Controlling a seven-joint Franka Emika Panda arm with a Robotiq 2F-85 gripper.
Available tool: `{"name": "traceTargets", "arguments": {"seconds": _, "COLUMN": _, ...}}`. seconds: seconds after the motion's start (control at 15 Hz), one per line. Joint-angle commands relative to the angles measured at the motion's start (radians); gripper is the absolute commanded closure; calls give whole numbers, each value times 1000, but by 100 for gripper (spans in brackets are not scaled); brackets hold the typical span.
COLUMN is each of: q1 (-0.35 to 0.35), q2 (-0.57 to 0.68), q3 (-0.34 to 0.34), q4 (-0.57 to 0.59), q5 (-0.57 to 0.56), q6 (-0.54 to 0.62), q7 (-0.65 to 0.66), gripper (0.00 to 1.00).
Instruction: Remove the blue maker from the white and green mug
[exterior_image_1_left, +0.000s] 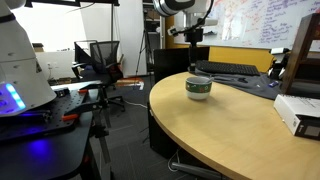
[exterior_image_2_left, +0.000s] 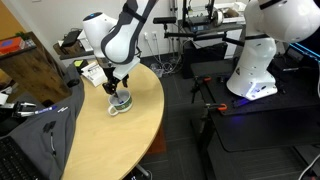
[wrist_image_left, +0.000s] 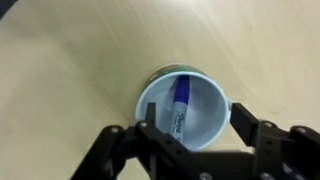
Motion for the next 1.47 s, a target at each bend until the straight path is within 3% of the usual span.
{"name": "traceTargets", "arguments": {"seconds": 0.0, "q1": 20, "q2": 70, "q3": -18, "q4": 80, "q5": 24, "q6": -8, "q7": 20, "gripper": 27}}
{"name": "traceTargets", "arguments": {"seconds": 0.07, "q1": 18, "q2": 83, "q3": -14, "q4": 93, "q5": 32, "q6": -15, "q7": 17, "gripper": 31}}
{"name": "traceTargets", "arguments": {"seconds": 0.13, "q1": 20, "q2": 99, "q3": -18, "q4": 106, "q5": 35, "q6": -11, "q7": 22, "gripper": 28}}
{"name": "traceTargets", "arguments": {"seconds": 0.8, "q1": 5, "q2": 181, "q3": -41, "q4": 159, "q5": 127, "q6": 32, "q7": 45, "gripper": 34}}
{"name": "traceTargets", "arguments": {"seconds": 1.07, "q1": 32, "q2": 210, "q3": -76, "q4": 176, "q5": 108, "q6": 73, "q7": 90, "gripper": 45}}
{"name": "traceTargets", "arguments": {"seconds": 1.13, "q1": 34, "q2": 217, "q3": -81, "q4": 179, "q5": 110, "q6": 78, "q7": 94, "gripper": 53}}
{"name": "traceTargets", "arguments": {"seconds": 1.4, "q1": 44, "q2": 233, "q3": -100, "q4": 172, "q5": 107, "q6": 97, "q7": 99, "gripper": 61}}
